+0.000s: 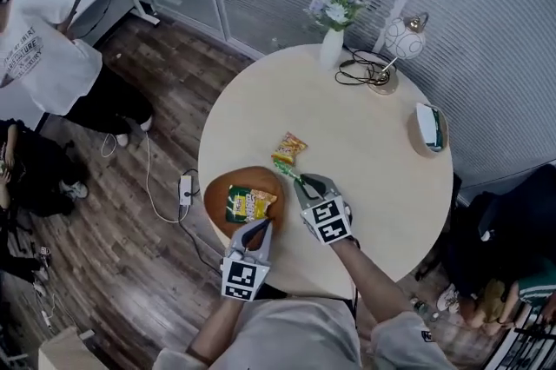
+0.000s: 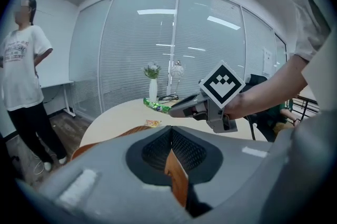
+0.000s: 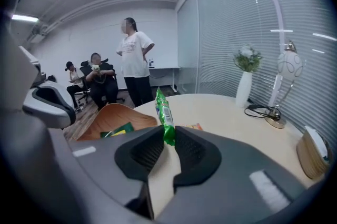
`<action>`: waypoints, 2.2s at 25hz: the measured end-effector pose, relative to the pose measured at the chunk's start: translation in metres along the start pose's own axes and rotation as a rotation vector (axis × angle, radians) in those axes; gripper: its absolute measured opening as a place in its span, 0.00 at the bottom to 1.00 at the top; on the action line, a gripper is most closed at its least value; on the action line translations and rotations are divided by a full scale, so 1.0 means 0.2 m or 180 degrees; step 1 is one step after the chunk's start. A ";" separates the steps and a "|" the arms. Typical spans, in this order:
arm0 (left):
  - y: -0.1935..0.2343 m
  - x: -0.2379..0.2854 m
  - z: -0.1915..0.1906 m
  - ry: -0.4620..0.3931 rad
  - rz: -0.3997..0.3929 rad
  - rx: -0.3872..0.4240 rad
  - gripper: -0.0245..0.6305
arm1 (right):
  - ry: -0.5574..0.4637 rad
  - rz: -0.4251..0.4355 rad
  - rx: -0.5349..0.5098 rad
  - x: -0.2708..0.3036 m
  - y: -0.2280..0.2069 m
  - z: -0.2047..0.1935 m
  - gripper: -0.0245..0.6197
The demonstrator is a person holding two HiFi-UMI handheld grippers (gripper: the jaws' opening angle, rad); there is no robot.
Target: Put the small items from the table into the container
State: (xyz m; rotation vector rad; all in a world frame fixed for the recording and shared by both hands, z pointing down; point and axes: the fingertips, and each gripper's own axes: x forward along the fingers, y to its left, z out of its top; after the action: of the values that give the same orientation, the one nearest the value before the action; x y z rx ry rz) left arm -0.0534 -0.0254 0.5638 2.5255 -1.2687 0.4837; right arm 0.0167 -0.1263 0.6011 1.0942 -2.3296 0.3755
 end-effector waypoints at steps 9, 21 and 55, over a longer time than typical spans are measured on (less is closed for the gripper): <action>0.22 -0.27 -0.11 -0.0003 0.0421 -0.0156 0.03 | 0.0296 0.0511 -0.0305 0.23 0.50 -0.08 0.13; 0.24 -0.37 -0.16 -0.0021 0.0512 -0.0241 0.03 | 0.0503 0.0558 -0.0357 0.25 0.59 -0.19 0.20; 0.19 0.04 -0.04 -0.0098 0.0267 -0.0216 0.03 | -0.0251 -0.0589 0.0606 0.10 -0.16 -0.16 0.25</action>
State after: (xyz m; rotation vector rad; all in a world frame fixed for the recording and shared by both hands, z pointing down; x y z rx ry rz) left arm -0.0825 -0.0496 0.5784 2.4411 -1.3828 0.4140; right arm 0.0419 -0.1437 0.6392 1.4274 -2.2717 0.4993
